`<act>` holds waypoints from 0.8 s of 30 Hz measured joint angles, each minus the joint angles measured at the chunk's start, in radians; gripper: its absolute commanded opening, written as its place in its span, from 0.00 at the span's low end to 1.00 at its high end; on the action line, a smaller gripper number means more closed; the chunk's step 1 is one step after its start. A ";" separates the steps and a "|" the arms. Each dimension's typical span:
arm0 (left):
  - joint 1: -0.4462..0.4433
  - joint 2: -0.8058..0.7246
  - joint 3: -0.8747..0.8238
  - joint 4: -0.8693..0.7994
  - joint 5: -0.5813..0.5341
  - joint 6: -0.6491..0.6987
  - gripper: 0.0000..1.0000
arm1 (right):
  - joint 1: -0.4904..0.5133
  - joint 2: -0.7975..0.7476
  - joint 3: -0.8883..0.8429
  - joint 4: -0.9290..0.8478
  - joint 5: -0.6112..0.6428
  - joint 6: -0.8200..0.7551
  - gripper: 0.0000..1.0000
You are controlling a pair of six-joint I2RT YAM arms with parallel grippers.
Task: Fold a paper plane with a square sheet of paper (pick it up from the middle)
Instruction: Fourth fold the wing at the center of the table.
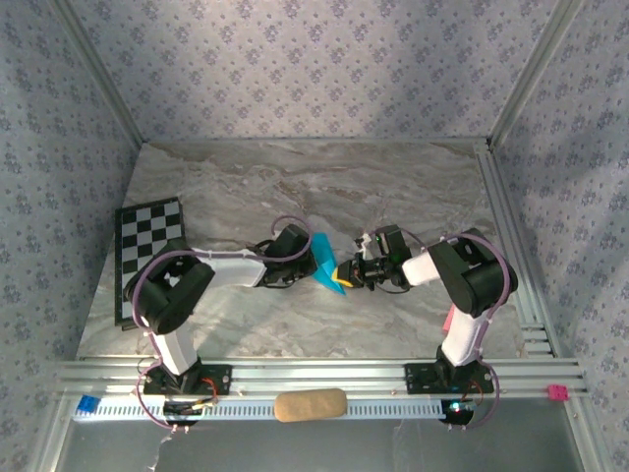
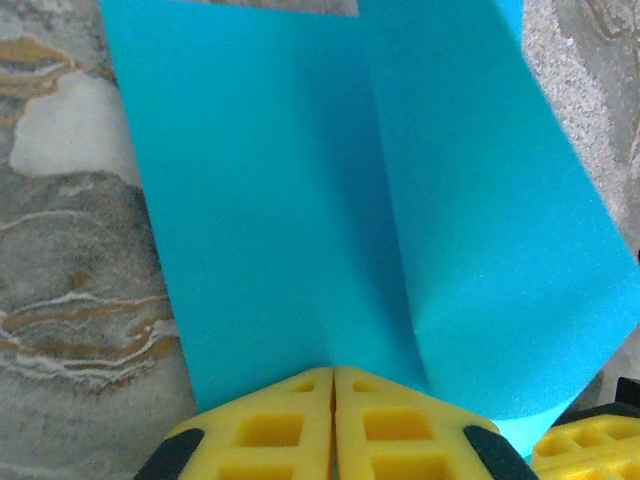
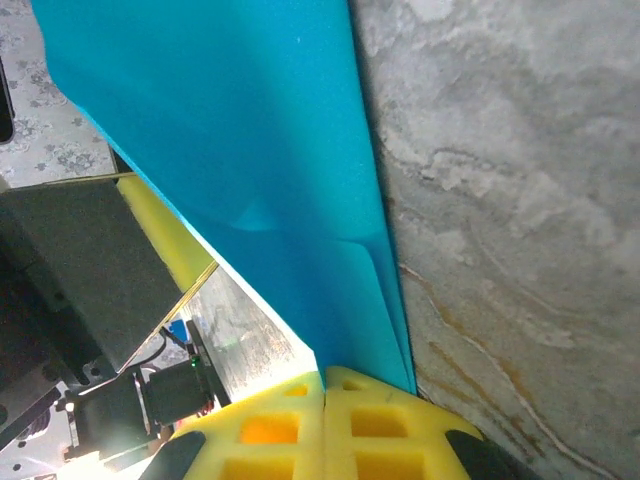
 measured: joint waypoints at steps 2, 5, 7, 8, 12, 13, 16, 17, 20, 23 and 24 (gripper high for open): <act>-0.002 -0.003 -0.002 -0.001 -0.006 -0.003 0.10 | 0.000 0.000 0.000 0.000 0.001 0.000 0.00; -0.003 -0.017 -0.005 -0.029 -0.023 -0.002 0.12 | 0.000 0.000 0.000 0.000 0.000 0.000 0.00; -0.003 -0.030 -0.005 -0.063 -0.039 0.000 0.12 | 0.000 0.000 0.000 -0.001 -0.001 -0.001 0.00; -0.003 -0.036 -0.005 -0.078 -0.043 0.002 0.12 | 0.000 0.000 0.000 -0.001 0.000 -0.001 0.00; -0.008 -0.052 -0.005 -0.127 -0.060 0.013 0.13 | 0.000 0.000 0.001 -0.004 -0.001 -0.005 0.00; -0.008 -0.053 -0.004 -0.128 -0.061 0.018 0.14 | 0.000 0.000 0.003 -0.008 -0.001 -0.008 0.00; -0.009 -0.055 -0.005 -0.124 -0.058 0.037 0.17 | -0.001 0.004 0.006 -0.013 -0.006 -0.012 0.00; -0.009 -0.058 -0.005 -0.124 -0.058 0.042 0.17 | -0.001 0.005 0.006 -0.013 -0.009 -0.014 0.00; -0.009 -0.072 -0.005 -0.123 -0.057 0.066 0.18 | -0.001 0.008 0.013 -0.023 -0.016 -0.021 0.00; -0.009 -0.085 -0.004 -0.108 -0.045 0.092 0.19 | -0.002 0.008 0.018 -0.034 -0.017 -0.027 0.00; -0.009 -0.087 -0.004 -0.096 -0.036 0.100 0.19 | -0.002 0.008 0.019 -0.038 -0.018 -0.031 0.00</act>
